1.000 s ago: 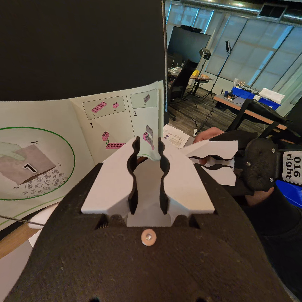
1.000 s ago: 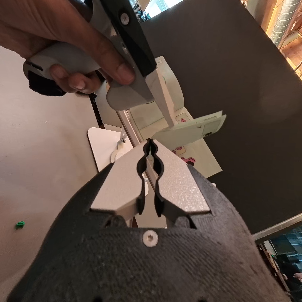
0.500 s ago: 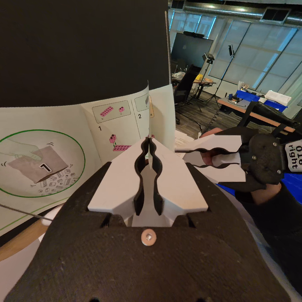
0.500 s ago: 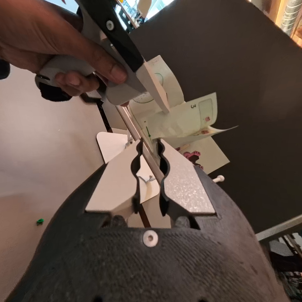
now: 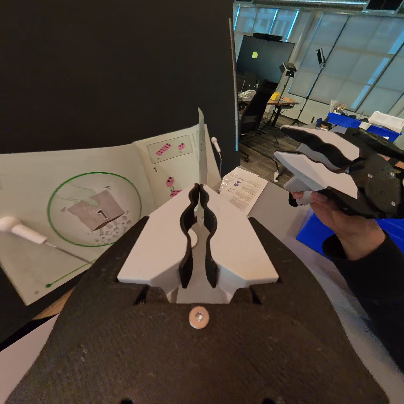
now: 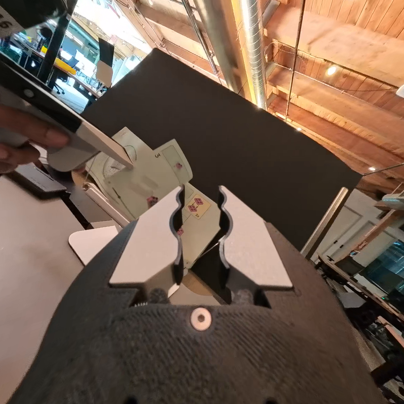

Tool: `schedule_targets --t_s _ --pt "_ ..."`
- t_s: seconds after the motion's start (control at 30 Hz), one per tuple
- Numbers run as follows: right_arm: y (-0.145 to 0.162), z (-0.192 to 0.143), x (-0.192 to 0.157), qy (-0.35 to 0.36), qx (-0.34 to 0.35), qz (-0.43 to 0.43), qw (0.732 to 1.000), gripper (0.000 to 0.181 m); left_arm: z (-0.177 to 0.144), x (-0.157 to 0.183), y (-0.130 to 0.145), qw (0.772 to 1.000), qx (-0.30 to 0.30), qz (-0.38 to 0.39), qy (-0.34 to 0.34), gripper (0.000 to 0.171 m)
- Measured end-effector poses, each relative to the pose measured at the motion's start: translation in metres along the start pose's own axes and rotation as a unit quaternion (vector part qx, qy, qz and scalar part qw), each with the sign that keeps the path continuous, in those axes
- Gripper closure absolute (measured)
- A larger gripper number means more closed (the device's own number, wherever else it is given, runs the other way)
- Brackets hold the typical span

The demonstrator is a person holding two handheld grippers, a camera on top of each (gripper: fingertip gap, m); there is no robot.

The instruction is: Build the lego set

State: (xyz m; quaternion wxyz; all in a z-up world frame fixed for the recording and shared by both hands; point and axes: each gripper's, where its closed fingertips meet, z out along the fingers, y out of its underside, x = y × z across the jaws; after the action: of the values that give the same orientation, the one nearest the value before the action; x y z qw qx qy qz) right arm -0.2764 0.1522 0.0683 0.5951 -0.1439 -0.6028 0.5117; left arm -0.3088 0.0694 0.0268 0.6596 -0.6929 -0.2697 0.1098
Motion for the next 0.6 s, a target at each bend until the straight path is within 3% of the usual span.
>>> schedule_targets --t_s 0.23,0.37,0.43,0.6 --pt "0.000 0.021 -0.038 -0.031 -0.011 0.013 0.999 0.152 -0.043 -0.026 -0.019 0.999 0.034 -0.023 -0.016 0.171" --pt "-0.006 0.045 -0.066 -0.046 -0.011 0.070 0.996 0.151 -0.056 -0.038 -0.012 0.999 0.011 -0.037 -0.014 0.171" --pt "-0.016 0.057 -0.076 -0.076 0.008 0.072 0.995 0.143 -0.062 -0.044 -0.012 0.999 0.015 -0.048 -0.012 0.171" --pt "-0.041 0.095 -0.062 -0.120 0.043 0.099 0.987 0.137 -0.065 -0.050 -0.005 0.999 -0.004 -0.032 -0.017 0.171"
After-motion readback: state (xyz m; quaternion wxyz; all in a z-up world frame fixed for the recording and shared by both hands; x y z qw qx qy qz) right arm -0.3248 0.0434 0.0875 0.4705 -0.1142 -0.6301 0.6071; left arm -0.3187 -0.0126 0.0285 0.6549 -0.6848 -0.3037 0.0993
